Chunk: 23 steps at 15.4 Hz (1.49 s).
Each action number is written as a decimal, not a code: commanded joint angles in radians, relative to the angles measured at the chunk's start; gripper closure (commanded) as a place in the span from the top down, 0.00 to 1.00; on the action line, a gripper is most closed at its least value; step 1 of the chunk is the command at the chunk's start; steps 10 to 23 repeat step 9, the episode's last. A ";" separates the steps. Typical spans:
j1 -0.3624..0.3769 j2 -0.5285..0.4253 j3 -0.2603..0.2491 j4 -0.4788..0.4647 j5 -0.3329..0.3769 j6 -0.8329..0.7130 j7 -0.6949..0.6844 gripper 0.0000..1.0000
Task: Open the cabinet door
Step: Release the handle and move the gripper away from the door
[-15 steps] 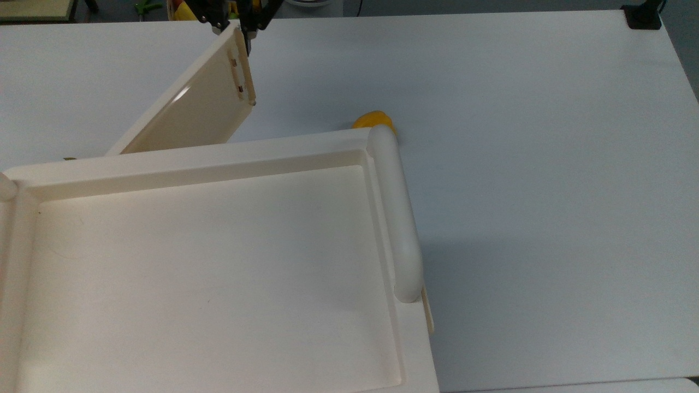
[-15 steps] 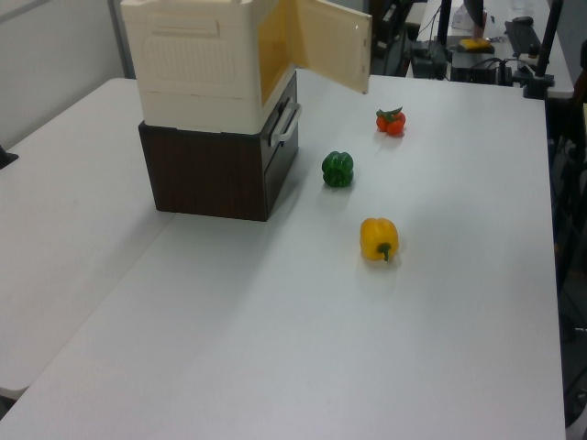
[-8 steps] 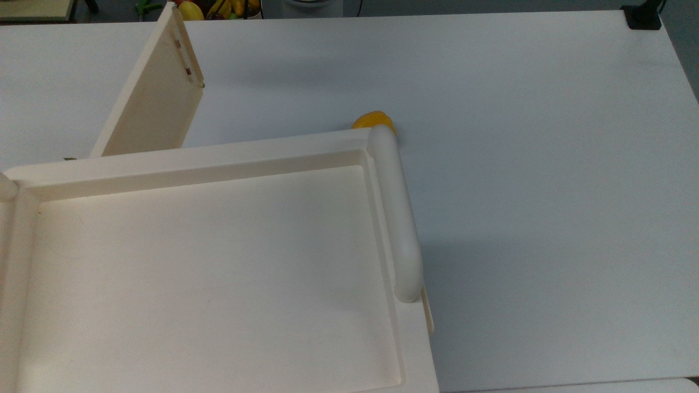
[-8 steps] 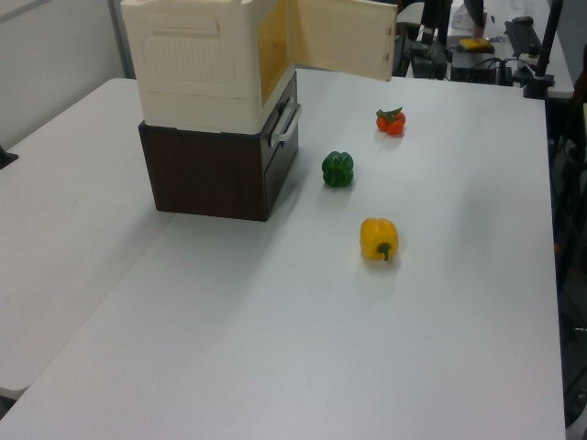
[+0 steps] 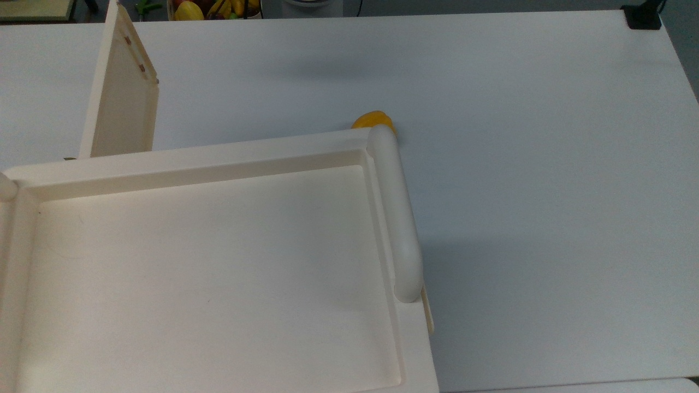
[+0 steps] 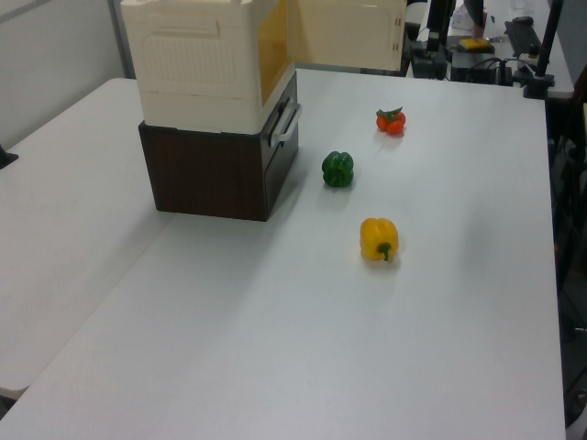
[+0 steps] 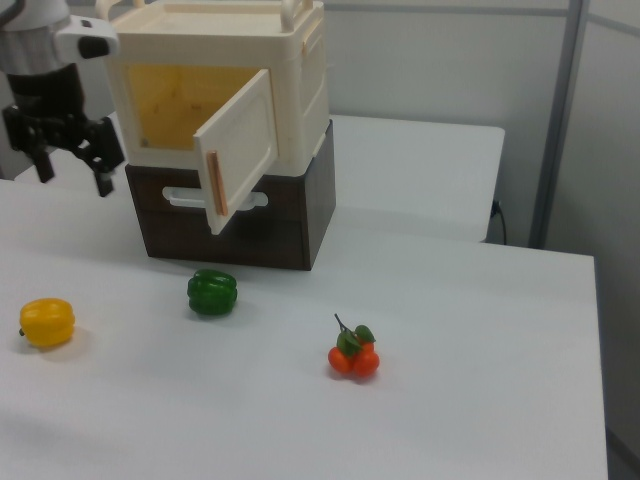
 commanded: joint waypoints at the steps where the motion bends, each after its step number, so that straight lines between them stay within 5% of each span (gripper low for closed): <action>1: 0.074 -0.014 -0.028 -0.008 0.066 -0.011 0.020 1.00; 23: 0.090 0.000 -0.028 -0.021 0.058 0.063 0.017 1.00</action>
